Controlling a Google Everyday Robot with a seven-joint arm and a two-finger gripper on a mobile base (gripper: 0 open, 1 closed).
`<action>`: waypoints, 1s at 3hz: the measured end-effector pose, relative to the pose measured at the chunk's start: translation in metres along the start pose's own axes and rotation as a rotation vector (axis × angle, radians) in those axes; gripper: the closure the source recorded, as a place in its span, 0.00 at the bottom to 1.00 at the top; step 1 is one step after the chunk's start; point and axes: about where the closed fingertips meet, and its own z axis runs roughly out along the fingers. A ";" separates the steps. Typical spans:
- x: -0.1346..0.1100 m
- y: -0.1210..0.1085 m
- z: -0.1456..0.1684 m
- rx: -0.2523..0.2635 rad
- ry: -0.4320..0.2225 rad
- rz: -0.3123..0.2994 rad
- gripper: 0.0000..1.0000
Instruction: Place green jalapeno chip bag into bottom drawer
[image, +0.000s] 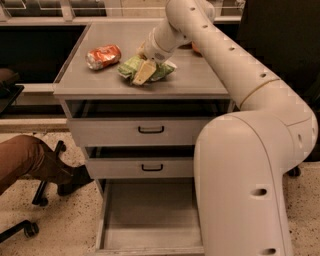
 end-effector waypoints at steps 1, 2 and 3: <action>-0.002 -0.001 -0.004 0.000 0.000 0.000 0.65; -0.003 0.018 -0.028 -0.012 0.002 0.003 0.88; -0.002 0.068 -0.088 -0.066 0.008 -0.027 1.00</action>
Offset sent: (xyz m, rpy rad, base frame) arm -0.1099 -0.0484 0.0467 -0.0109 0.0309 0.0025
